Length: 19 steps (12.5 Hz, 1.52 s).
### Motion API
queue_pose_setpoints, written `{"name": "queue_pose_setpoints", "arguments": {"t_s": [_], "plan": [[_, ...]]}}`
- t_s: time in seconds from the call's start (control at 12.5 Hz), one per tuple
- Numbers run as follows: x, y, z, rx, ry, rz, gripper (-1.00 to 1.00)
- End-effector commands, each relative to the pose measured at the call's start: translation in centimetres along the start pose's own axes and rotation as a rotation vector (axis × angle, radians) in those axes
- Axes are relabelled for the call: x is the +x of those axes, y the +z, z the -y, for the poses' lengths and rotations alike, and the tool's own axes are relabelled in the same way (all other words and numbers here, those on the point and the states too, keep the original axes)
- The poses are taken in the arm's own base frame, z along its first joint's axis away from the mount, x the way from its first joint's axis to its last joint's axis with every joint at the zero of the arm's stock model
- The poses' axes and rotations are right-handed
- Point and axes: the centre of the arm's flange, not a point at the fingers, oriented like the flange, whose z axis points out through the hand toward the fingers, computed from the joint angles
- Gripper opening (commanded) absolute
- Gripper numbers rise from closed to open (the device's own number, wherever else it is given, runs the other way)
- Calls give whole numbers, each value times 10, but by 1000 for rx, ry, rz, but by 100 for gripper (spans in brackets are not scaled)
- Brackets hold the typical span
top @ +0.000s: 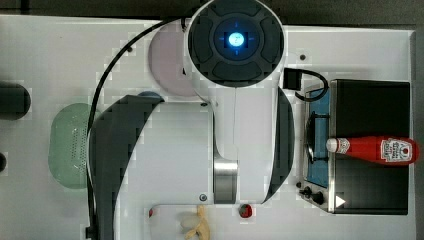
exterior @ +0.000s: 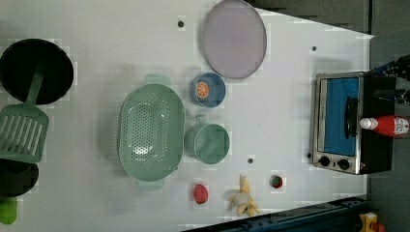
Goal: Pick Ketchup from oven and place it on table.
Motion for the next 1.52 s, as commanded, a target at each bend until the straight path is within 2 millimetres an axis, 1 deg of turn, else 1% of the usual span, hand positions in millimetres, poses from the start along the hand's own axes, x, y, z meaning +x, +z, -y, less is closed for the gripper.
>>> {"name": "queue_pose_setpoints", "arguments": {"t_s": [0.08,0.16,0.24,0.32,0.48,0.64,0.8,0.88,0.96,1.04,1.12,1.28,1.36,1.44,1.52], "plan": [[-58,-64,-90,27,124,63,52],[-58,-63,-90,26,124,63,67],[-58,-63,-91,25,125,64,94],[-56,-63,-92,25,129,65,100],[-44,-56,-99,16,155,74,100],[-21,-46,-114,10,208,89,100],[26,-26,-149,13,320,107,100],[43,-17,-164,14,364,111,100],[67,-4,-186,14,427,116,100],[84,7,-203,13,474,117,100],[107,23,-227,11,538,112,100],[137,45,-259,13,623,83,100],[160,60,-280,25,679,31,100],[176,70,-293,35,715,-16,100],[188,78,-304,37,740,-51,100]]}}
